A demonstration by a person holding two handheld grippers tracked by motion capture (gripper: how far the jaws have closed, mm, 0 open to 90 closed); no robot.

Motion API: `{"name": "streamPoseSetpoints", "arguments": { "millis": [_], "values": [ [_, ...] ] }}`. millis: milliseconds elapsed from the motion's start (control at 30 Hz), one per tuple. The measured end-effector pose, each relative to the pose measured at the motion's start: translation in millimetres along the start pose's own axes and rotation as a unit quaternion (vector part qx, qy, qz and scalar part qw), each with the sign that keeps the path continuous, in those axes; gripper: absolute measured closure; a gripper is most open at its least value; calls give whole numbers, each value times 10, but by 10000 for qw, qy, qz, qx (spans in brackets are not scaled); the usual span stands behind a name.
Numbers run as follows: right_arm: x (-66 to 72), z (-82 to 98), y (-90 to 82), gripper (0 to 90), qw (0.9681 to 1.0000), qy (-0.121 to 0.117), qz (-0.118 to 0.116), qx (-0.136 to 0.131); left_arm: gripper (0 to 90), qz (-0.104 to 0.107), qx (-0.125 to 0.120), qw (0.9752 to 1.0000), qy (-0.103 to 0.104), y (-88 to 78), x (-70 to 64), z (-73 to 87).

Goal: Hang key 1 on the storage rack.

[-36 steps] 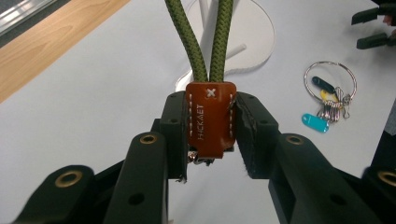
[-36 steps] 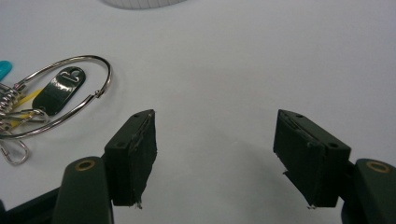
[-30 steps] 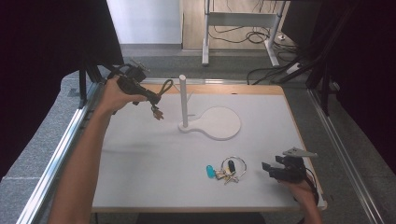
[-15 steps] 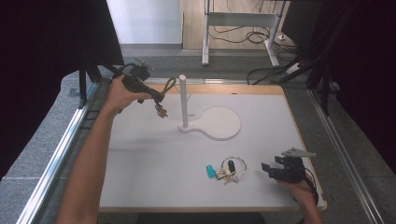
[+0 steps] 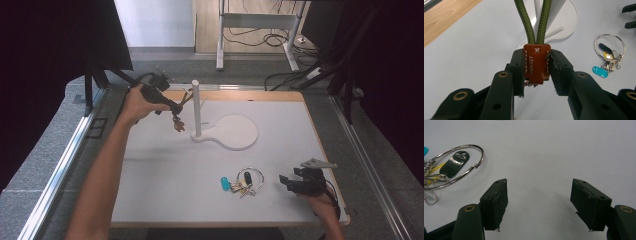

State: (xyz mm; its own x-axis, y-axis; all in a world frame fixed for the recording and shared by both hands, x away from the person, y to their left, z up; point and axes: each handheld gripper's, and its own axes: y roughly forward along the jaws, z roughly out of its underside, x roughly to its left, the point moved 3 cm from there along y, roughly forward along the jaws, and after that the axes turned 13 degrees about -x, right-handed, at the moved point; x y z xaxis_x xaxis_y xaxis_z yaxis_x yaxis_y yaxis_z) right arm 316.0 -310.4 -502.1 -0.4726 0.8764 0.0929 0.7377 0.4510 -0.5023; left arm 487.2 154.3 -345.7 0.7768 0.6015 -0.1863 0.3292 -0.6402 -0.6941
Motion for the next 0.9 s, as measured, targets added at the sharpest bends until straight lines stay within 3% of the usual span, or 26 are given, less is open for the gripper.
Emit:
{"name": "streamPoseSetpoints", "arguments": {
  "millis": [433,700,767,900],
  "values": [
    [0,-4,-6,300,10000,3,0,1,644,-131,151,9997,156,207,-99,31],
    [14,-29,-24,300,9999,33,-84,-71,574,-182,-52,9994,273,163,-238,83],
    [12,-24,-21,300,9999,42,-90,-56,559,-107,-163,9994,295,137,-279,122],
    [28,-23,-15,300,9999,13,-123,-38,527,83,-280,9995,99,90,-365,265]
  ]
}}
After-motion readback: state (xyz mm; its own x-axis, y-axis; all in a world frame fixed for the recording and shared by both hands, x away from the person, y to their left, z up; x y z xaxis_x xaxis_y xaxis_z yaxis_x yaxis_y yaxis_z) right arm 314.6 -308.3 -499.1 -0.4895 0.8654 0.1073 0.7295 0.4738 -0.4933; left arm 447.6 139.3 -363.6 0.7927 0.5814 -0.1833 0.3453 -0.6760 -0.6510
